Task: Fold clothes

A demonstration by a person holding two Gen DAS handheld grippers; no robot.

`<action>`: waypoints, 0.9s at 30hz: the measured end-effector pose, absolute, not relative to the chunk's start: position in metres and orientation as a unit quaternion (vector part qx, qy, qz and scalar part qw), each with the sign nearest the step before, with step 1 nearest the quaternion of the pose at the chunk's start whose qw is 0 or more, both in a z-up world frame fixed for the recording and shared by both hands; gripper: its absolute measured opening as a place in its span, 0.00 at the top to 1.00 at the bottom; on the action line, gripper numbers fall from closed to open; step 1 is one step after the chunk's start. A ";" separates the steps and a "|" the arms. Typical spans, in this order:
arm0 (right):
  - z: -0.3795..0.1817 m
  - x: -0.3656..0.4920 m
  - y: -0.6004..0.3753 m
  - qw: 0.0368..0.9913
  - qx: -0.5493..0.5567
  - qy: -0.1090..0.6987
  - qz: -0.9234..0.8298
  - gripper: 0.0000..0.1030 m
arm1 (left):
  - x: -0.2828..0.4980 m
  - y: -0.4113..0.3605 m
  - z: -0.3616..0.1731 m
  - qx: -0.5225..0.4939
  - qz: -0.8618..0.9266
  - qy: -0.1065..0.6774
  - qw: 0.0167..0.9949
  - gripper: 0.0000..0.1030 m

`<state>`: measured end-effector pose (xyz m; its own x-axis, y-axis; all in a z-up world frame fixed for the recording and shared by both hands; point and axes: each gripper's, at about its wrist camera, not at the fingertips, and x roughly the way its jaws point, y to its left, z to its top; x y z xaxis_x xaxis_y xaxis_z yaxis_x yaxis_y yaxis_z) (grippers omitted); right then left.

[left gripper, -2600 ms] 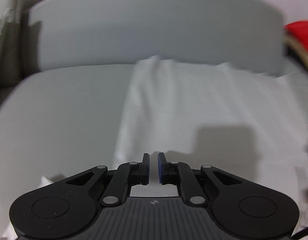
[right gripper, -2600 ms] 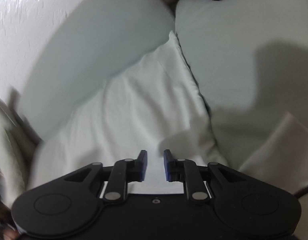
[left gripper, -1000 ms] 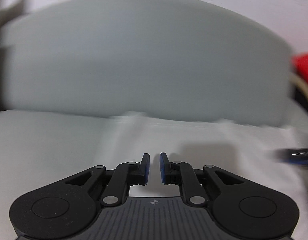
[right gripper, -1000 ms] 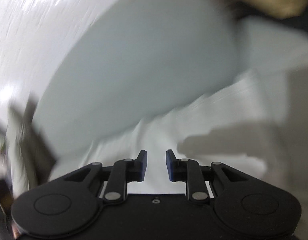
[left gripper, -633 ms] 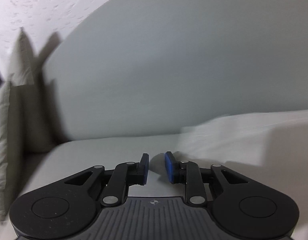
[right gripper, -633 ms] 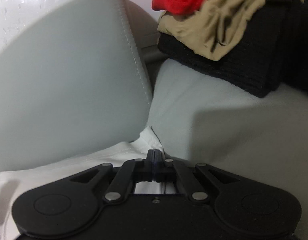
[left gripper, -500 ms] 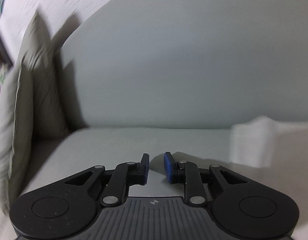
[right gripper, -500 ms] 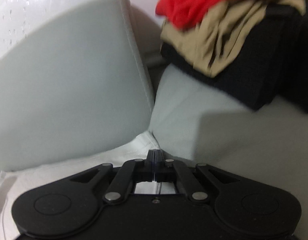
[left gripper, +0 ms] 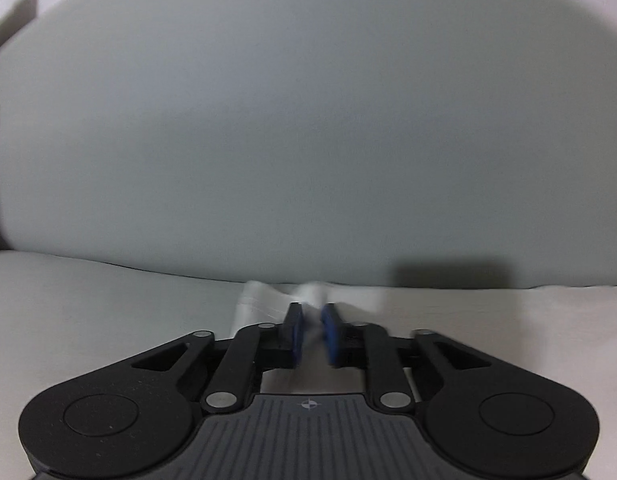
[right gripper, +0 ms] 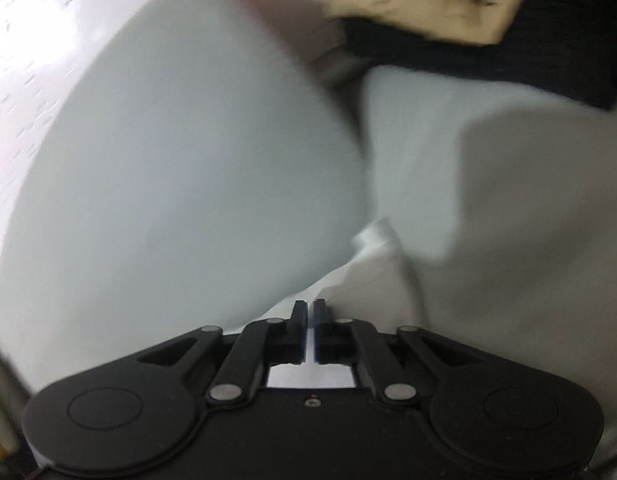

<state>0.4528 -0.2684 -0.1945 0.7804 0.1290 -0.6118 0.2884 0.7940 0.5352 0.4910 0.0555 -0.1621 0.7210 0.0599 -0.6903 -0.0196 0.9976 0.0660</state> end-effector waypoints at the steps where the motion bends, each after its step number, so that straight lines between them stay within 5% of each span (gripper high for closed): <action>1: -0.192 0.451 -0.272 0.896 0.296 0.322 -0.079 1.00 | 0.495 0.060 -0.160 0.017 0.040 0.379 0.925 0.80; 3: -0.186 0.450 -0.277 0.903 0.266 0.323 -0.094 1.00 | 0.499 0.069 -0.155 0.026 0.106 0.387 0.916 0.83; 4: -0.183 0.450 -0.277 0.905 0.255 0.328 -0.094 1.00 | 0.499 0.073 -0.155 0.050 0.142 0.393 0.907 0.94; 8: -0.164 0.432 -0.270 0.911 0.214 0.330 -0.126 1.00 | 0.462 0.106 -0.138 0.067 0.141 0.399 0.904 0.92; 15: -0.085 0.327 -0.281 0.918 0.253 0.289 -0.097 0.81 | 0.330 0.159 -0.054 0.063 0.102 0.341 0.932 0.90; 21: -0.017 0.183 -0.270 0.932 0.263 0.247 -0.039 0.72 | 0.204 0.145 0.035 0.056 0.017 0.285 0.957 0.78; 27: 0.026 0.087 -0.265 0.940 0.246 0.235 0.007 0.51 | 0.098 0.124 0.035 0.044 -0.026 0.276 0.960 0.64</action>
<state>0.0872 -0.2648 0.0264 0.8894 0.1294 -0.4385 0.1017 0.8791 0.4657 0.0979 0.1238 0.0345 0.8460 -0.0261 -0.5325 0.0750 0.9947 0.0703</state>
